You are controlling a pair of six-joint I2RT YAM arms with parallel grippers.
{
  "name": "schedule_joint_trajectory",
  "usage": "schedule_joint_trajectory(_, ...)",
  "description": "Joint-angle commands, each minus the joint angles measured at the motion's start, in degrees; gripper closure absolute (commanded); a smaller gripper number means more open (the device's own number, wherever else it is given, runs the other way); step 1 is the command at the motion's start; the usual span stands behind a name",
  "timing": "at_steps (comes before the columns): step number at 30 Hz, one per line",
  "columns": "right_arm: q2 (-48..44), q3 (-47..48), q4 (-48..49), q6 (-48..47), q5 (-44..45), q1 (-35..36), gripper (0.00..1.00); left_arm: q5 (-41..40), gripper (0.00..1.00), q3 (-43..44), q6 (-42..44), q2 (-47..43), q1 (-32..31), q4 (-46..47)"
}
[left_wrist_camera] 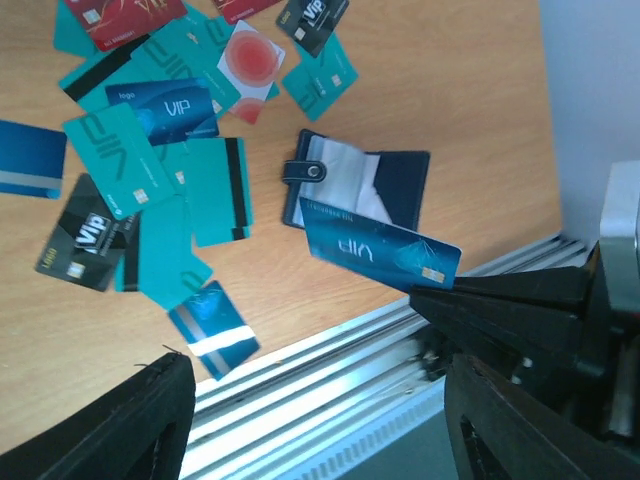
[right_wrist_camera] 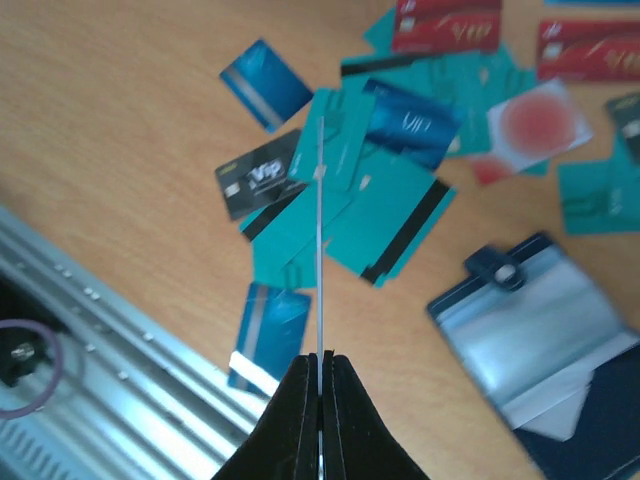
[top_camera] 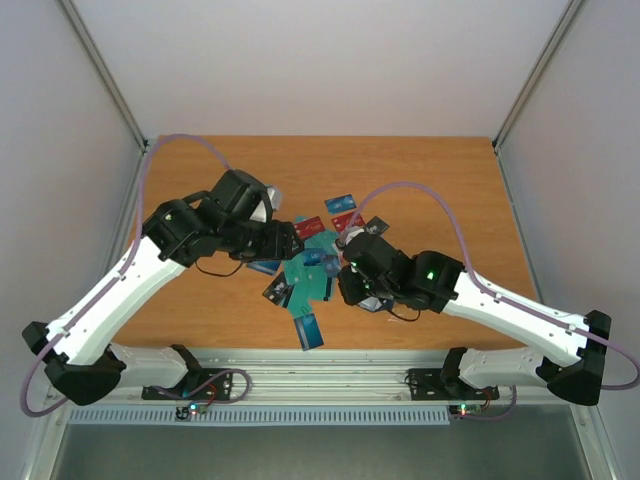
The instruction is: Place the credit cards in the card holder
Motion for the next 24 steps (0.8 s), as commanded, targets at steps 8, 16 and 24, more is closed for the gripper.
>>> schedule_joint_trajectory(8, -2.0, 1.3, 11.5, -31.6, 18.6, 2.4, 0.99, 10.1, 0.33, -5.8, -36.8, -2.0, 0.2, 14.9)
schedule_joint_trajectory(16, -3.7, -0.4, 17.7, -42.1, 18.5, 3.6, 0.99, 11.0, 0.38, -11.1, -45.5, -3.1, 1.3, 26.4)
schedule_joint_trajectory(24, -4.3, -1.4, 18.6, -44.8, 18.8, 3.8, 0.99, 10.0, 0.39, -16.9, -53.1, -5.9, 4.0, 35.0)
